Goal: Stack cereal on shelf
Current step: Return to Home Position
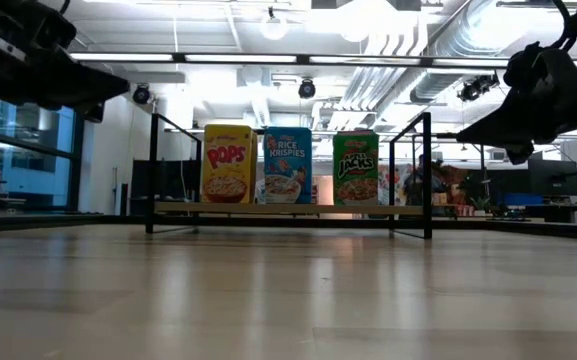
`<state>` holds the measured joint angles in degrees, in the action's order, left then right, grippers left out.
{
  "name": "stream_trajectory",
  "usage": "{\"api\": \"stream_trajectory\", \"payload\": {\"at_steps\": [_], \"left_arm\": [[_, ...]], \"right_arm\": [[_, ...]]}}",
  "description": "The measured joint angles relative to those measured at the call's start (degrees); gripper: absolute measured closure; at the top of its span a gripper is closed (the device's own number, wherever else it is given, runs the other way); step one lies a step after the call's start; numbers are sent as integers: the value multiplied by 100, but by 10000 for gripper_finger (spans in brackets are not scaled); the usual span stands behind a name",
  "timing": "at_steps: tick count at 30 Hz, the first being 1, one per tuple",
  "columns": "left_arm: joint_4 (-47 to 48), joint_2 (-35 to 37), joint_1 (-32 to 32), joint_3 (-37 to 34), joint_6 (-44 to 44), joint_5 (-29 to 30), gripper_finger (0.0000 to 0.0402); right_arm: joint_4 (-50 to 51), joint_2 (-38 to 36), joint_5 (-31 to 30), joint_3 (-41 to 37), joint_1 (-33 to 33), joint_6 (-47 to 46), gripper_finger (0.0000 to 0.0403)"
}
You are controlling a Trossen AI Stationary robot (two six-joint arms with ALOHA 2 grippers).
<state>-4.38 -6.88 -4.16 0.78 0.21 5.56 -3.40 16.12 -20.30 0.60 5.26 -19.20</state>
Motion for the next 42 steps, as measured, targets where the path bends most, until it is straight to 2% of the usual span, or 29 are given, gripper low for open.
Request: {"api": "stream_trajectory", "payload": {"at_steps": [2, 5, 11, 18, 42], "left_arm": [[357, 138, 0, 2, -2, -11, 394], [348, 273, -4, 0, -8, -99, 394], [330, 656, -2, 0, -7, -103, 394], [328, 664, -2, -2, -7, -94, 394], [325, 652, -44, -2, 0, -66, 394]], "right_arm": [[1, 0, 7, 0, 0, -3, 403], [7, -49, 20, 0, 11, 6, 403], [-14, -730, 27, -2, 48, 13, 403], [-55, -1617, 46, -4, 48, 12, 403], [-28, -1574, 140, -9, 52, 15, 403]]}}
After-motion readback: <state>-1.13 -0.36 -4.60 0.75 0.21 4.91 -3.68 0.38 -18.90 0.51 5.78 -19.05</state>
